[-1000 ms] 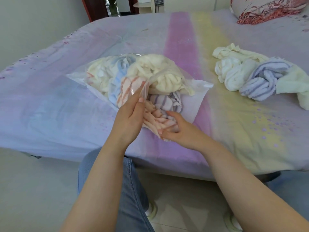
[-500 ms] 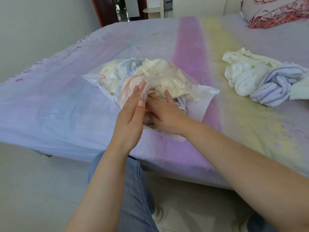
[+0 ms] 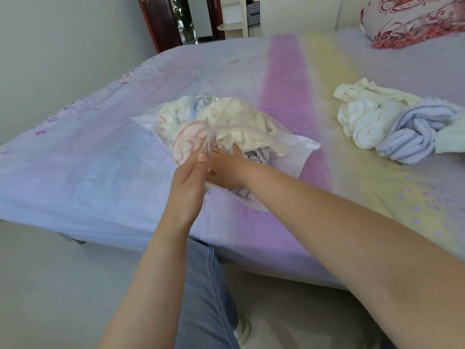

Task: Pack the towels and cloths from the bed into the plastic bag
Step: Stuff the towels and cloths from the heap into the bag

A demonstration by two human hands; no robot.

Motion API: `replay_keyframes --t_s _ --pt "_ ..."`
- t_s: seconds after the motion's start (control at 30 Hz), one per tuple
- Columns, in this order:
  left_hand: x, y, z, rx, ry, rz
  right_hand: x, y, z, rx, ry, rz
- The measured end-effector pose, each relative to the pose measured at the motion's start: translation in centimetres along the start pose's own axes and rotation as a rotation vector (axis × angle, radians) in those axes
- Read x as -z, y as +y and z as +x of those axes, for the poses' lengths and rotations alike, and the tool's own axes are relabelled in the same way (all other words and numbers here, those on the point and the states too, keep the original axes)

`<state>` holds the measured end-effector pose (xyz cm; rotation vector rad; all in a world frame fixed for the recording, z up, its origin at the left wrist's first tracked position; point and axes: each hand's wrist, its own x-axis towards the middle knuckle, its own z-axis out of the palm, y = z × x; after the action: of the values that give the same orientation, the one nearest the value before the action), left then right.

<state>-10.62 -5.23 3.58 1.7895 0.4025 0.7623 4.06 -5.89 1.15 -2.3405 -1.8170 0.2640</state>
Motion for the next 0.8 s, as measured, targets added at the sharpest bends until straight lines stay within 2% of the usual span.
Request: replay_keyframes --t_s 0.1,0.17,0.27,0.37,0.43,0.5,0.53,0.57,0.67,0.73,0.8 --pt "-1.0 0.3 0.1 0.001 0.034 0.061 0.4 0.8 -4.0 0.109 0.168 0.299" --pt "-1.7 0.8 0.3 0.012 0.022 0.181 0.1 1.8 -7.3 0.077 0.283 0.376" --pt "-3.1 1.3 0.6 0.025 -0.01 0.46 -1.3 4.0 -12.1 -0.053 0.467 0.339" --pt "-5.2 1.2 1.0 -0.118 0.051 0.738 -2.3 7.9 -15.4 -0.246 0.69 0.469" --pt "-6.9 1.1 0.9 -0.194 0.121 0.813 -2.0 11.6 -16.6 -0.428 0.912 0.552" --pt "-8.8 1.4 0.6 -0.268 0.16 0.809 -1.0 16.0 -17.6 -0.614 1.097 0.511" --pt "-9.8 1.7 0.5 -0.31 0.155 0.8 -0.3 18.1 -18.2 -0.729 1.095 0.476" --pt "-10.7 2.0 0.3 -0.351 0.139 0.789 0.3 20.3 -18.6 -0.842 1.024 0.451" --pt "-12.9 2.3 0.0 -0.461 0.092 0.762 1.6 25.2 -19.6 -0.981 0.682 0.419" --pt "-13.7 2.3 0.0 -0.503 0.065 0.744 1.3 26.6 -20.1 -1.08 0.612 0.486" --pt "-14.1 2.3 0.1 -0.512 0.027 0.728 0.6 26.4 -20.6 -1.175 0.622 0.398"
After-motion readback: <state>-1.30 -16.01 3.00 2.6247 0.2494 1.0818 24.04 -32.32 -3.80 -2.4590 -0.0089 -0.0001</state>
